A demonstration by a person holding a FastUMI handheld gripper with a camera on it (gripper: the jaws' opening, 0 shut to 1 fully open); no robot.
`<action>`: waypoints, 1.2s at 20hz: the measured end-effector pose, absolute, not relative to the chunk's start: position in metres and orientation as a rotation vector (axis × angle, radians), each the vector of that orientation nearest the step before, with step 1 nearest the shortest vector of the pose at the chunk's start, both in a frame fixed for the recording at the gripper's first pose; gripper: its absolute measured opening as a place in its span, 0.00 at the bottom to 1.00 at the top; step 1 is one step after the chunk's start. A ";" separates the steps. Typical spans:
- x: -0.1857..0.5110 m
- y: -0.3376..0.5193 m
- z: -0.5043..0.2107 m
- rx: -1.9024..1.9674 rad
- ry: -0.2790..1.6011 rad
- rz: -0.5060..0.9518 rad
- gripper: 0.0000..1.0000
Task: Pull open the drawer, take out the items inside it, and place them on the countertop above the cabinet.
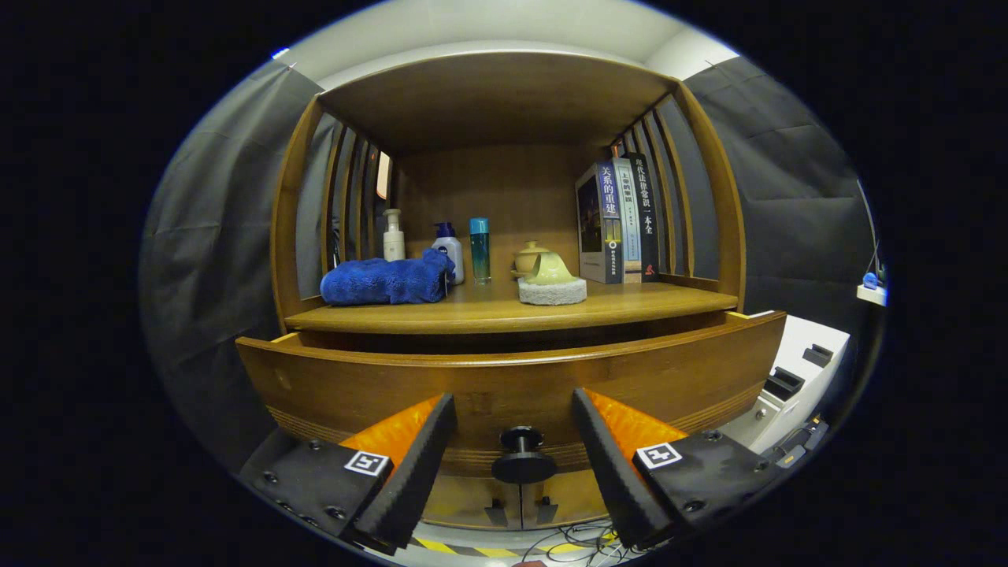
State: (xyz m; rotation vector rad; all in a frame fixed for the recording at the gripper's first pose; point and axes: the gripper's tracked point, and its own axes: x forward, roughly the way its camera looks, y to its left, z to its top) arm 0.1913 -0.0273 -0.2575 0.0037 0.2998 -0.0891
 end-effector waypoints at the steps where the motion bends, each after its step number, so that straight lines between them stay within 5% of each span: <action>1: 0.198 -0.028 -0.258 0.001 0.295 -0.090 0.98; 12: 0.244 -0.034 -0.267 -0.019 0.301 -0.091 0.98; 24: 0.211 -0.026 -0.222 -0.051 0.241 -0.085 0.96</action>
